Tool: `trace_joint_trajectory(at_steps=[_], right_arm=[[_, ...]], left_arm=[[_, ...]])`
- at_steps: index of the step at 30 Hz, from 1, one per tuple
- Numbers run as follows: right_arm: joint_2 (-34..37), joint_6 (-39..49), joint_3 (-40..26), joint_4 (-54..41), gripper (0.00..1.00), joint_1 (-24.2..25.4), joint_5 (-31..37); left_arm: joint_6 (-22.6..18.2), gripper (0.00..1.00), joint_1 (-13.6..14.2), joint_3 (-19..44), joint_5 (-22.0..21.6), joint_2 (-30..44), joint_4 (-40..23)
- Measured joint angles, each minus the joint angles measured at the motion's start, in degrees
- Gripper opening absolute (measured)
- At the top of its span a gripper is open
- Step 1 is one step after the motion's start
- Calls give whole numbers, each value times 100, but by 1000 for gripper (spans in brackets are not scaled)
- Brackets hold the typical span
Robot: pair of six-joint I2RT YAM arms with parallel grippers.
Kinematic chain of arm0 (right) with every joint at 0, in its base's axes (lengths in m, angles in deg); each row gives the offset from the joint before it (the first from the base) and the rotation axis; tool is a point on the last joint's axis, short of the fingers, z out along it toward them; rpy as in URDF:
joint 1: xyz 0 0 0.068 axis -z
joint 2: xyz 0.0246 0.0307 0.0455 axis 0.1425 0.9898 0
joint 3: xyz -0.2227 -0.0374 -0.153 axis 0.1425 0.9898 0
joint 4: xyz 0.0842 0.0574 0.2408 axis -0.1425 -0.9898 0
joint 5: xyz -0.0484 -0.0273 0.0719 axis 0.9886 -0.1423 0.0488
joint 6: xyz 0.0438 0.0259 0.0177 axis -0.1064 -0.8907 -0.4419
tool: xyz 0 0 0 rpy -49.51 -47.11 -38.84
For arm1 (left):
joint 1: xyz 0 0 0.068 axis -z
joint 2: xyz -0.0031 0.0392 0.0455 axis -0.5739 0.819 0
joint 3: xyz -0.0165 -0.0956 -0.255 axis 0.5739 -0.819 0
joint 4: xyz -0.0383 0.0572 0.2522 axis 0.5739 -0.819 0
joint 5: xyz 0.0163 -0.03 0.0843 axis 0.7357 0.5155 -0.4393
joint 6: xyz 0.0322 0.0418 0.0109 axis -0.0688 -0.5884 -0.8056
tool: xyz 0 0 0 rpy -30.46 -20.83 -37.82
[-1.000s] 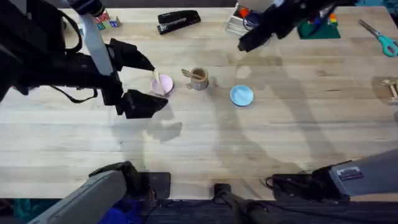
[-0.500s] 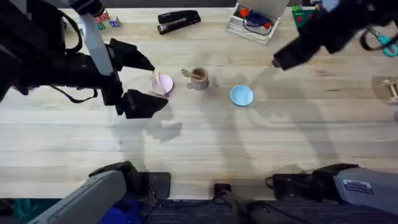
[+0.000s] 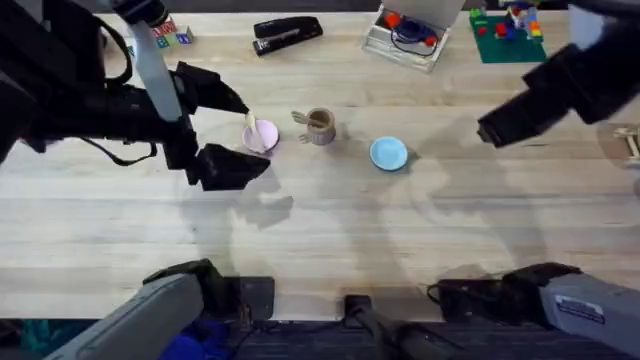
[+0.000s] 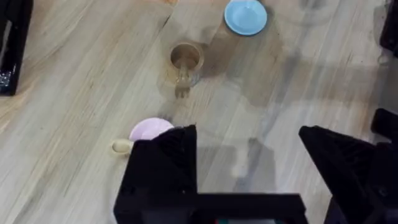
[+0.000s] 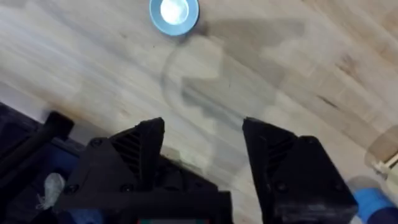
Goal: Pick up a utensil and set it on the pink plate, then put the other utensil in the container.
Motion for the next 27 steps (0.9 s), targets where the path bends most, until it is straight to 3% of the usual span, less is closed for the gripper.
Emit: trace_joint_trajectory(at_steps=[6,17,20,27], right_arm=[[-508,-158,140,-234,750,208,18],[-1825,-264,1342,231,767,1181,16],[-2093,-286,1459,288,971,1263,18],[-2156,-294,1469,183,995,1266,15]], left_arm=[[2,995,0,0,0,0,0],[1,995,0,0,0,1,0],[2,995,0,0,0,0,0],[2,995,0,0,0,2,0]])
